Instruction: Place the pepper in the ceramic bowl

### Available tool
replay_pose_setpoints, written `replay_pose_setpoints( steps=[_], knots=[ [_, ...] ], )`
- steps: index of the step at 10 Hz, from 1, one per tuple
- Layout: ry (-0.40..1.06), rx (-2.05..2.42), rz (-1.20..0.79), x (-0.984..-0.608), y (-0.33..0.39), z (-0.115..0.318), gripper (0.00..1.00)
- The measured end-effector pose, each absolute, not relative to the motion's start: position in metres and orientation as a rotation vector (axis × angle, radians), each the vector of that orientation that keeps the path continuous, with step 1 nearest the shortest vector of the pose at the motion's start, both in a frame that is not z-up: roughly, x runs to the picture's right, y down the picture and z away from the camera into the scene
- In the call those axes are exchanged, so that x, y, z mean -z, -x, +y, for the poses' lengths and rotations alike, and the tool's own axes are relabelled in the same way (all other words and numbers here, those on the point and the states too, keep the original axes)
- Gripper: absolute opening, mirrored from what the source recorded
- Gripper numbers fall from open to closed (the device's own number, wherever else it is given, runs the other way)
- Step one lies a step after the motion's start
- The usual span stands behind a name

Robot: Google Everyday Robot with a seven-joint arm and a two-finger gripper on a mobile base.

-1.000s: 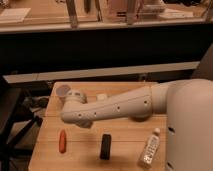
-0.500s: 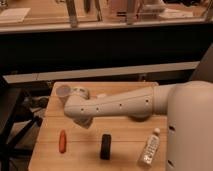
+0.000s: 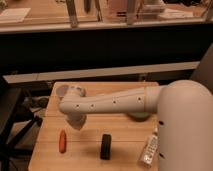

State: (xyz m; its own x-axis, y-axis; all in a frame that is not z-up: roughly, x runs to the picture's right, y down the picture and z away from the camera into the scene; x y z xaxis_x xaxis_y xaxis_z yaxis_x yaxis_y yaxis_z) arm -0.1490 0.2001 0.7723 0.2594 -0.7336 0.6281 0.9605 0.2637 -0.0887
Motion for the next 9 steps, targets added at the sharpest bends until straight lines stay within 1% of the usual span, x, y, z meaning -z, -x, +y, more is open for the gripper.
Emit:
replay_pose_setpoints(
  steps=[3,6,7,8,9],
  knots=[
    [0.528,1.275,-0.579,-0.770,0.181,0.208,0.03],
    [0.524,1.335,-0.620,-0.759,0.211,0.212,0.03],
    [0.528,1.354,-0.645,-0.754,0.219,0.214,0.05],
    [0.547,1.357,-0.651,-0.752,0.219,0.216,0.16],
    [0.546,1.359,-0.649,-0.752,0.220,0.218,0.22]
  ],
)
